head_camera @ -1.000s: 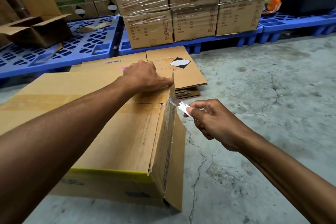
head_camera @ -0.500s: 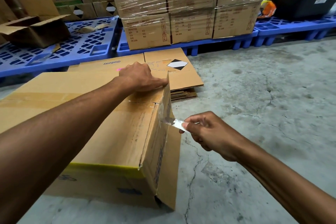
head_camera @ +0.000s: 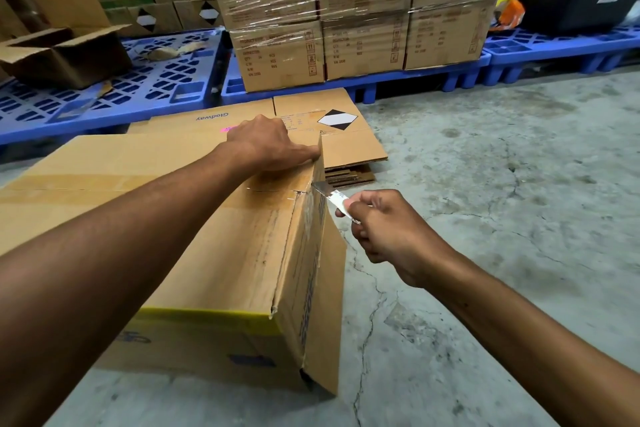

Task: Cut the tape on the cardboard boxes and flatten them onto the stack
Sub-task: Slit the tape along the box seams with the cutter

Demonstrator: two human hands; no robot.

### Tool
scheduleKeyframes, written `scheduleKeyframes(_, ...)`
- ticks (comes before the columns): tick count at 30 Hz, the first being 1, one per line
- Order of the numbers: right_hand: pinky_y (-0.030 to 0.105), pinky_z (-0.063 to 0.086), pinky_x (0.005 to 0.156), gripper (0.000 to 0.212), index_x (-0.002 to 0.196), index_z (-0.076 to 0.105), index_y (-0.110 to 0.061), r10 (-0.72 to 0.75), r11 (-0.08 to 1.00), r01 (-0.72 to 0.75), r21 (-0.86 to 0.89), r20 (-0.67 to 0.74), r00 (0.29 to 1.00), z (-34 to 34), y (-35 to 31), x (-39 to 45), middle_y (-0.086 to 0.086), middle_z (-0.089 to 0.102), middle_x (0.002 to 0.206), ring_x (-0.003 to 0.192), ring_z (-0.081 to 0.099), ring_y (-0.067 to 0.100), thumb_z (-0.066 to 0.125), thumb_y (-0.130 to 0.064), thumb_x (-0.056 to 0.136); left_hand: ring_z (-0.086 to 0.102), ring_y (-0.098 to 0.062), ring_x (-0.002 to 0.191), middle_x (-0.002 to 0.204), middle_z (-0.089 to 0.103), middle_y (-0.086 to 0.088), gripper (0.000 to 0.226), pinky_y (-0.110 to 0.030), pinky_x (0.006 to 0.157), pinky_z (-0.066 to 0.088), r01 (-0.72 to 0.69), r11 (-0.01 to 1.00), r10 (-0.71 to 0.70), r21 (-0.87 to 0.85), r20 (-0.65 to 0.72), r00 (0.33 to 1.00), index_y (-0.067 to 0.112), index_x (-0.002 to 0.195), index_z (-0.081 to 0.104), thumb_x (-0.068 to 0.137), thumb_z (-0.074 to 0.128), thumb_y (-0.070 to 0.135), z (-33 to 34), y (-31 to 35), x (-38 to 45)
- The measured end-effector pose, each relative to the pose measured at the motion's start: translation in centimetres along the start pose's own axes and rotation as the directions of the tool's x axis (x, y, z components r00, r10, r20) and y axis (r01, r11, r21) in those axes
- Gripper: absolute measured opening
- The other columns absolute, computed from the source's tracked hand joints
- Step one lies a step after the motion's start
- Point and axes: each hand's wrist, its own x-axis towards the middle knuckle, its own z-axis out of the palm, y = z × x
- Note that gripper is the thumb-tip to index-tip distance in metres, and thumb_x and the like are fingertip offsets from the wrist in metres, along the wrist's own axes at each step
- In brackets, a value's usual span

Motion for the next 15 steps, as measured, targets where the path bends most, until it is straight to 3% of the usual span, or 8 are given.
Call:
scheduleKeyframes(9, 0.02, 0.023, 0.039, 0.026, 0.086, 0.063, -0.013, 0.018, 0.997, -0.016, -0.076, 0.023, 1.0, -0.7, -0.4, -1.7, -0.008, 0.037, 0.047, 0.038, 0.028, 0.005, 0.044, -0.023, 0.1, 0.056, -0.022, 0.085, 0.082, 0.059, -0.002, 0.083, -0.034, 0.074, 0.048, 0.025, 1.0, -0.025, 0.009, -0.034, 0.999, 0.016, 0.109, 0.067, 0.069, 0.043, 0.084, -0.5, 0.4, -0.2)
scheduleKeyframes(12, 0.022, 0.022, 0.041, 0.028, 0.081, 0.063, -0.016, -0.027, 0.986, 0.027, -0.167, -0.003, 1.0, -0.9, -1.5, -1.5, -0.012, 0.038, 0.042, 0.04, 0.027, 0.008, 0.044, -0.023, 0.1, 0.055, -0.026, 0.099, 0.107, 0.062, -0.007, 0.091, -0.035, 0.075, 0.045, 0.013, 0.997, -0.013, 0.074, 0.004, 1.0, 0.017, 0.123, 0.058, 0.069, 0.037, 0.087, -0.9, -0.1, -0.6)
scheduleKeyframes(15, 0.024, 0.022, 0.044, 0.03, 0.079, 0.064, -0.013, -0.068, 0.95, 0.065, -0.307, 0.003, 0.998, -0.5, -2.7, -1.2, -0.005, 0.041, 0.05, 0.042, 0.028, 0.011, 0.043, -0.023, 0.1, 0.049, -0.028, 0.12, 0.135, 0.052, -0.008, 0.09, -0.037, 0.082, 0.042, -0.031, 0.998, 0.026, 0.059, 0.091, 0.996, 0.022, 0.138, 0.046, 0.073, 0.037, 0.084, -1.3, -1.5, -1.5)
